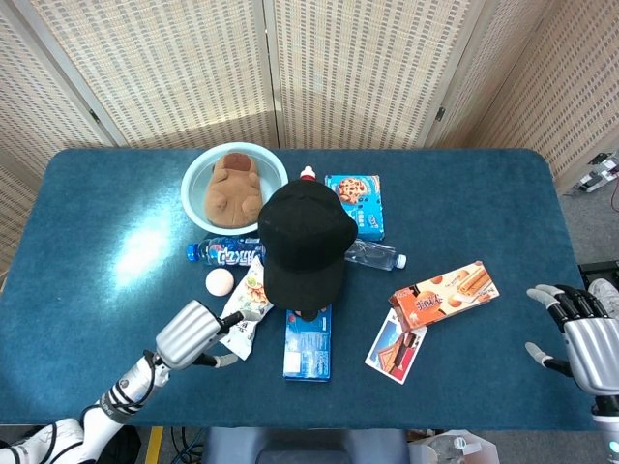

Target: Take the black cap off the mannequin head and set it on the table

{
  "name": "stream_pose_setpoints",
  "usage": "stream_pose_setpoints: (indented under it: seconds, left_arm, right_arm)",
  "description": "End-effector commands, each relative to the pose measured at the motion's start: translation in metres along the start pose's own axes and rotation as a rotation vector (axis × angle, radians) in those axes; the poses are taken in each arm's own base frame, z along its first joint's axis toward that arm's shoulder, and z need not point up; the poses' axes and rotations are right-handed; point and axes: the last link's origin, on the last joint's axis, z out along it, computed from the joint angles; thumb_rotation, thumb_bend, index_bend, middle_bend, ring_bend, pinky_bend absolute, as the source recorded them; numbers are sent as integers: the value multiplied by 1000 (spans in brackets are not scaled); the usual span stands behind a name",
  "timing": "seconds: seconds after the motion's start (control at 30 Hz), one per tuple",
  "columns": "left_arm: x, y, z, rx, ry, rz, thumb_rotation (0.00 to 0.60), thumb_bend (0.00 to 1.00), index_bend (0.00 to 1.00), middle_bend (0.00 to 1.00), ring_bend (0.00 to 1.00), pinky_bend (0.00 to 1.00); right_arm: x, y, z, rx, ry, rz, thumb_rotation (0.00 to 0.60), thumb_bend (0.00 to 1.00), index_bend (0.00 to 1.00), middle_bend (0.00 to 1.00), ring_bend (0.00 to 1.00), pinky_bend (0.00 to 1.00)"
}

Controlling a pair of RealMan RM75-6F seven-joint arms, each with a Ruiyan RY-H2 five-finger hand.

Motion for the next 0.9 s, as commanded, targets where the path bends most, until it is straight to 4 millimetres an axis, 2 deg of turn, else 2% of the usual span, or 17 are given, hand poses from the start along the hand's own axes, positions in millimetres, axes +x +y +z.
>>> stream_pose_setpoints:
  seconds: [0.03, 0.43, 0.9]
  left_arm:
    - [-1, 1, 18, -9, 55, 1, 600, 42, 329, 1000, 1000, 1000]
    - [-10, 9, 57, -57, 126, 15, 600, 43, 380, 1000, 1000, 1000]
    - [-30, 18, 99, -82, 151, 19, 600, 47, 421, 1000, 1000, 1000]
  right_arm:
    - [-1, 1, -1, -4, -2, 1, 600, 76, 277, 263, 188, 226]
    - [-2, 5, -4, -12, -4, 5, 600, 76, 277, 263, 188, 226]
    - [-1, 8, -7, -27, -2, 5, 600, 75, 277, 263, 188, 226]
